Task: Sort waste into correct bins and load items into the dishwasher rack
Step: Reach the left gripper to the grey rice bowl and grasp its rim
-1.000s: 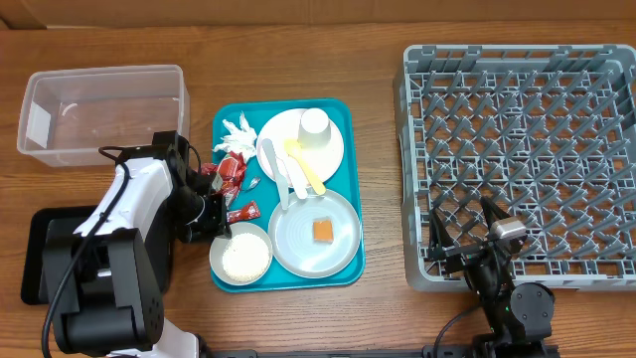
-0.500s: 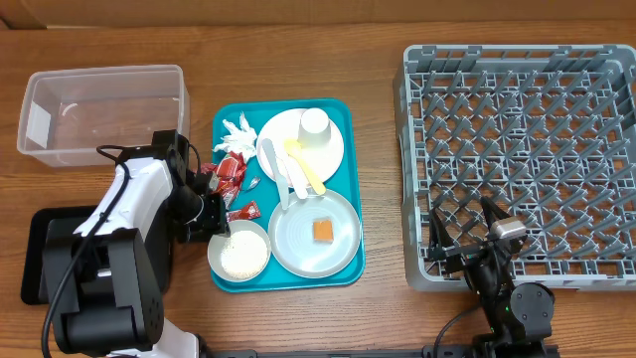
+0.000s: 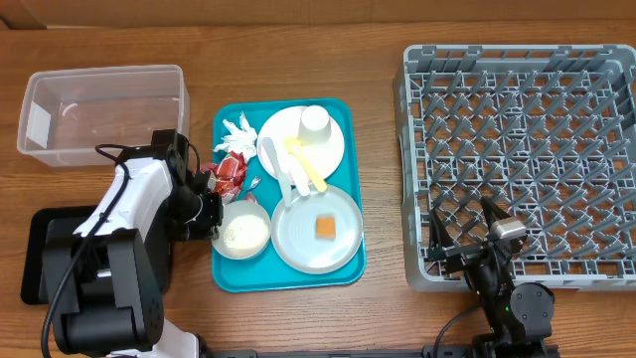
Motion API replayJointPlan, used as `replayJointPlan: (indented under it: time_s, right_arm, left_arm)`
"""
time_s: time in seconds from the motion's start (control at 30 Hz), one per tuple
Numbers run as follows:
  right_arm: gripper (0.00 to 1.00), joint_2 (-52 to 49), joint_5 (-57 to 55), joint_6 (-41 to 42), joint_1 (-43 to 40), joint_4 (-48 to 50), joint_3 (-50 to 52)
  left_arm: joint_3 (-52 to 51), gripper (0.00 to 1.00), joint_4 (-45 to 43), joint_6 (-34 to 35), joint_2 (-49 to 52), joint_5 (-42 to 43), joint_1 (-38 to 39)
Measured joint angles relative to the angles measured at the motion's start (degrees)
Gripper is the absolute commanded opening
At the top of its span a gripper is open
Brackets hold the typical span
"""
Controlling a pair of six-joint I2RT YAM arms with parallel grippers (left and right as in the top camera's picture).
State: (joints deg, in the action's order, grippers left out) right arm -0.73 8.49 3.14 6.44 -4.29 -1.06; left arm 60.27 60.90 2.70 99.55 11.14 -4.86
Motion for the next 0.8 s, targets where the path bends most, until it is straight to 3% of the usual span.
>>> replayJointPlan:
  time_s: [0.8]
  right_arm:
    - [1.0, 0.0, 0.0, 0.0, 0.0, 0.0, 0.0]
  left_arm:
    - [2.6, 0.04, 4.24, 0.11, 0.02, 0.17, 0.02]
